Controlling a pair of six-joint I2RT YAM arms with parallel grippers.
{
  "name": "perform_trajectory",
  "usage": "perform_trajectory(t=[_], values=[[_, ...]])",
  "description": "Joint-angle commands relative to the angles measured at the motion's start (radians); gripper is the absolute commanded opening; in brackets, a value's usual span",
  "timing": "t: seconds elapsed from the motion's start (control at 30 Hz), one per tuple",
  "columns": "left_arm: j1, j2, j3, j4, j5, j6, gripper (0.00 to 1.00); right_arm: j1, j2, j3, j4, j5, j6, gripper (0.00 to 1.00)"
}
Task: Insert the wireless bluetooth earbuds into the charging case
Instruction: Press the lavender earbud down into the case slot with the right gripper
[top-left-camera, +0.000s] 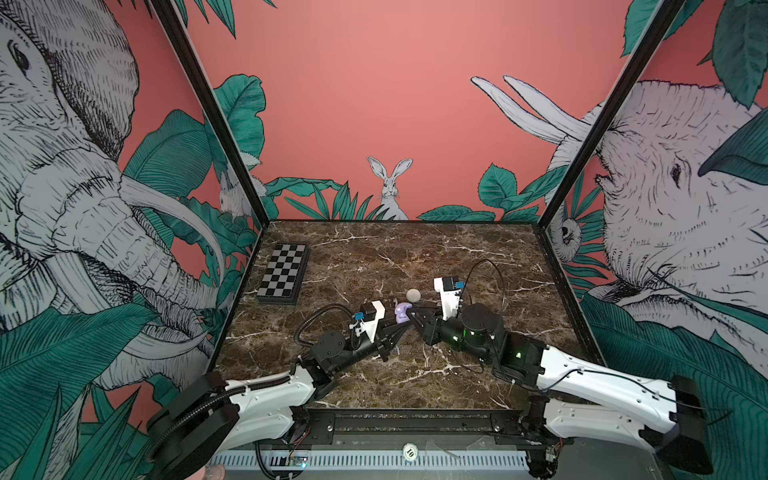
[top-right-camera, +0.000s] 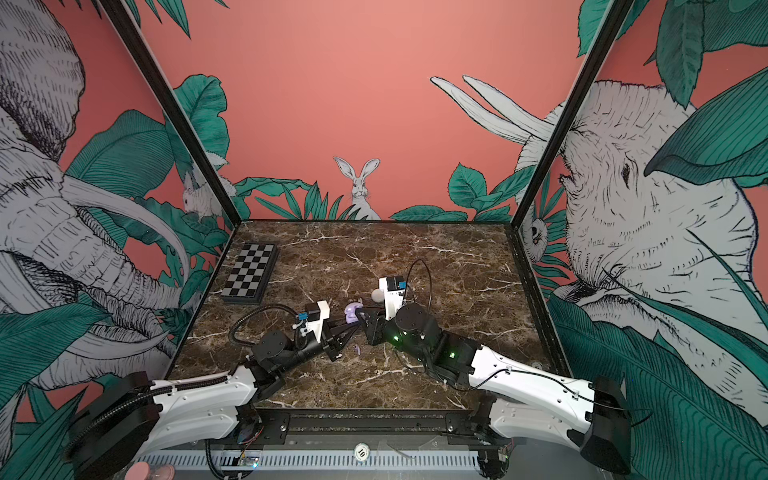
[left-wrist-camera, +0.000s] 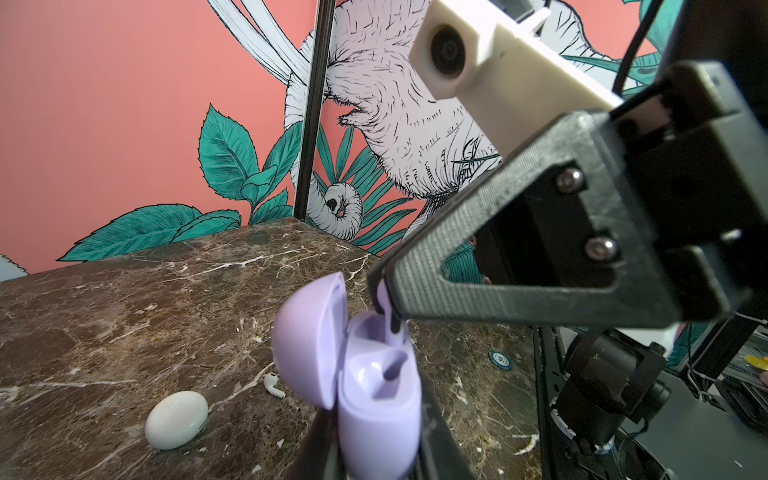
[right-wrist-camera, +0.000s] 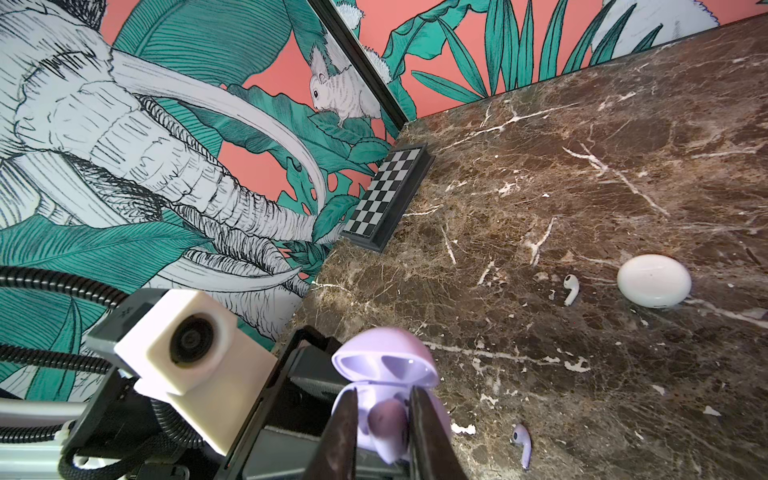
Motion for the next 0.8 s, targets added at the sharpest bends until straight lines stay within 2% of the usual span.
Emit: perform_trajectory(t=[0.0, 0.77], values=[[-0.003, -0.007, 0.030, 0.091, 0.011, -0.017, 0.00, 0.011, 0.004, -0.028, -0.008, -0.010, 0.007, 0.23], [-0.003, 0.012, 0.032, 0.109, 0.036, -0.027, 0.00, 0.010, 0.003, -0.026, -0.016, 0.000, 0.009, 0.30]])
